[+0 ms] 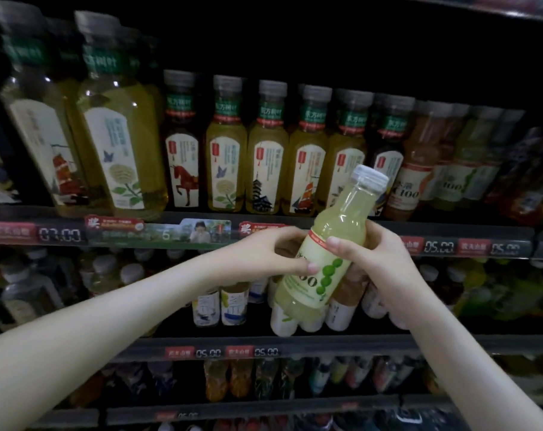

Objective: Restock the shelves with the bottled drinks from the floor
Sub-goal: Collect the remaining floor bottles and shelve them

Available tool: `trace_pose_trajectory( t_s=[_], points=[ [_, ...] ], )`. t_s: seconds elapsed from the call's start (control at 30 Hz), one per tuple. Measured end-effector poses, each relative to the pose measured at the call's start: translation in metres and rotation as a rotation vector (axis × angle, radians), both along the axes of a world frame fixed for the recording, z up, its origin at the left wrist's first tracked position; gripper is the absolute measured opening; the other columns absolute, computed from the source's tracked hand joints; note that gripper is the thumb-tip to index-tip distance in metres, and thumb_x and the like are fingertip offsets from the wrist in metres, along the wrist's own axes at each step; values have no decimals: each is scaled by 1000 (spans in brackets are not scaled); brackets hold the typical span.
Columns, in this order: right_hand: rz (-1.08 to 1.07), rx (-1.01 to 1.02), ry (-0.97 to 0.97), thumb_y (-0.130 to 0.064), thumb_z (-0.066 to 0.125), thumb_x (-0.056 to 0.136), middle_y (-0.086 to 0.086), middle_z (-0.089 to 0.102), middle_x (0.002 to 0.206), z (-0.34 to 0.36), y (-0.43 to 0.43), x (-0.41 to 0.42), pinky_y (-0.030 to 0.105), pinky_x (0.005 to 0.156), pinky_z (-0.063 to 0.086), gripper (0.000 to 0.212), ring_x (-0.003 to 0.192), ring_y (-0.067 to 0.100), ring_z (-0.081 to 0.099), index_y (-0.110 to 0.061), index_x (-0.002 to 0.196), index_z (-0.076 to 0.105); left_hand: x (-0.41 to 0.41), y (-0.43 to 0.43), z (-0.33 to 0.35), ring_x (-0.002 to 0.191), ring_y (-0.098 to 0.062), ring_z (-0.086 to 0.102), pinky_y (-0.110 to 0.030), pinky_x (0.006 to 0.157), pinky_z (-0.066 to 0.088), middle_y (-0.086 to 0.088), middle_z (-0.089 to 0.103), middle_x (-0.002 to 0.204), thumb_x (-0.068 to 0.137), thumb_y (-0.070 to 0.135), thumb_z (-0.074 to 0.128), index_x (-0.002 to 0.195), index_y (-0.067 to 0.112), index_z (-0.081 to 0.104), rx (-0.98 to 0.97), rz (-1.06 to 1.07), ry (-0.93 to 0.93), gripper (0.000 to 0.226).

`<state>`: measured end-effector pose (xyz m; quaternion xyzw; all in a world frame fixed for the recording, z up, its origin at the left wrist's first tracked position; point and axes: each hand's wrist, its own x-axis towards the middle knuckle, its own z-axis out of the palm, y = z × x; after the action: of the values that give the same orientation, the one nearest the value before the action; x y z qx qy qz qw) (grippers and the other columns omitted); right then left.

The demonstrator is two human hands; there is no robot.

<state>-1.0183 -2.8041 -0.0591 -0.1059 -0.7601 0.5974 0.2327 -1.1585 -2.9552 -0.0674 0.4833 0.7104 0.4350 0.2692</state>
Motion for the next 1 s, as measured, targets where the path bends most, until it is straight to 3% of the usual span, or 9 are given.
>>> trace_pose_trajectory(
  t_s=[0.2, 0.3, 0.37, 0.47, 0.6, 0.67, 0.8, 0.87, 1.0],
  points=[
    [-18, -70, 122, -32, 80, 71, 5, 74, 103, 19, 52, 32, 38, 78, 57, 44, 95, 24, 71, -18, 110, 66, 37, 58, 31, 102, 0, 64, -34, 92, 54, 15, 67, 114, 74, 46, 78, 126, 34, 55, -16, -34, 96, 58],
    [-32, -168, 179, -35, 70, 76, 9, 73, 104, 23, 92, 54, 31, 67, 57, 44, 94, 29, 71, -15, 115, 63, 69, 103, 44, 93, 3, 65, -30, 84, 57, 15, 69, 106, 72, 48, 77, 120, 34, 57, 50, 87, 194, 54],
    [-47, -195, 195, -39, 69, 72, 8, 73, 104, 22, 123, 70, 27, 64, 57, 53, 93, 26, 71, -14, 118, 60, 91, 138, 46, 89, 2, 66, -30, 79, 58, 14, 70, 100, 69, 52, 77, 119, 34, 56, 93, 162, 296, 58],
    [-107, -122, 160, -44, 86, 52, 0, 71, 108, 19, 171, 94, 36, 80, 58, 82, 99, 17, 69, -24, 124, 52, 125, 193, 47, 85, 1, 65, -27, 74, 56, 15, 69, 96, 66, 57, 76, 119, 36, 50, 157, 222, 460, 62],
    [-170, -67, 202, -33, 89, 55, 2, 72, 107, 14, 238, 118, 40, 81, 58, 80, 98, 19, 70, -19, 126, 53, 155, 258, 49, 88, -4, 64, -26, 75, 54, 12, 67, 102, 74, 57, 70, 129, 37, 41, 142, 195, 617, 66],
    [-203, -31, 252, -37, 89, 54, 2, 71, 108, 13, 263, 121, 42, 84, 57, 82, 99, 19, 69, -17, 125, 54, 156, 279, 48, 102, -4, 60, -31, 84, 53, 12, 64, 116, 80, 59, 64, 134, 34, 41, 160, 170, 681, 64],
    [-263, 35, 352, -33, 85, 62, -1, 67, 115, 16, 289, 107, 42, 96, 52, 76, 105, 13, 65, -16, 128, 50, 130, 292, 35, 127, -28, 49, -39, 106, 39, -12, 53, 137, 92, 48, 49, 134, 14, 53, 371, 516, 1129, 54],
    [-265, 63, 359, -34, 83, 60, -7, 64, 117, 19, 297, 96, 36, 97, 50, 80, 107, 7, 62, -20, 130, 47, 110, 289, 26, 129, -39, 42, -48, 108, 36, -24, 47, 138, 92, 31, 57, 133, 11, 54, 399, 747, 1229, 45],
    [-239, 138, 307, -26, 86, 66, -19, 61, 113, 21, 307, 69, 23, 91, 48, 75, 103, -5, 59, -28, 129, 45, 78, 275, 15, 135, -47, 25, -57, 107, 29, -31, 29, 146, 81, 18, 69, 141, 16, 44, 207, 959, 1263, 65]
  ],
)
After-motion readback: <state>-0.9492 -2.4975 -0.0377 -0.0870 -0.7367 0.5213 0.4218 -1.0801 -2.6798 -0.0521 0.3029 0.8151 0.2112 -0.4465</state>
